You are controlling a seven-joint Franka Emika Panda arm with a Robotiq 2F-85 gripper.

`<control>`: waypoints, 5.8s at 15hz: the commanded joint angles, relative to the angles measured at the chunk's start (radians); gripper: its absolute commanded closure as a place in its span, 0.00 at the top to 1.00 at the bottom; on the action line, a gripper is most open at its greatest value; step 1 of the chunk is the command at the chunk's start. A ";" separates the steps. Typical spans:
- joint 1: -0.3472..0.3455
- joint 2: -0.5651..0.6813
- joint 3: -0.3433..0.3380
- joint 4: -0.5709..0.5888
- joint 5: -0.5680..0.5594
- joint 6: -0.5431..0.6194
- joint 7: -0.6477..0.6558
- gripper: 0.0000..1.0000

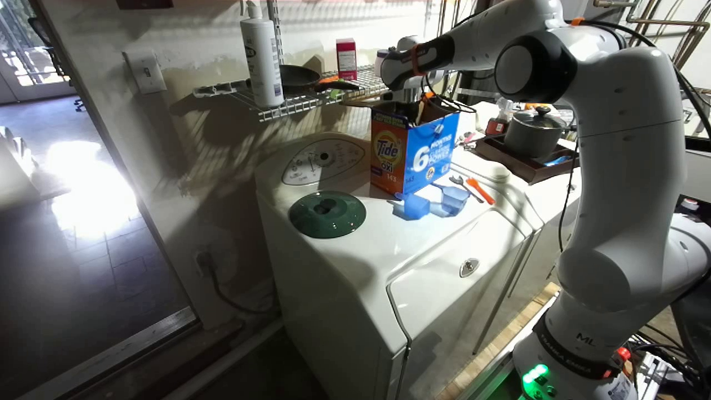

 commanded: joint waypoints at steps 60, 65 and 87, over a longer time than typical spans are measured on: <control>0.018 -0.415 -0.109 -0.316 -0.090 0.194 0.033 0.04; 0.029 -0.442 -0.125 -0.263 -0.153 0.046 0.078 0.04; 0.116 -0.415 -0.083 -0.361 -0.389 -0.255 0.201 0.04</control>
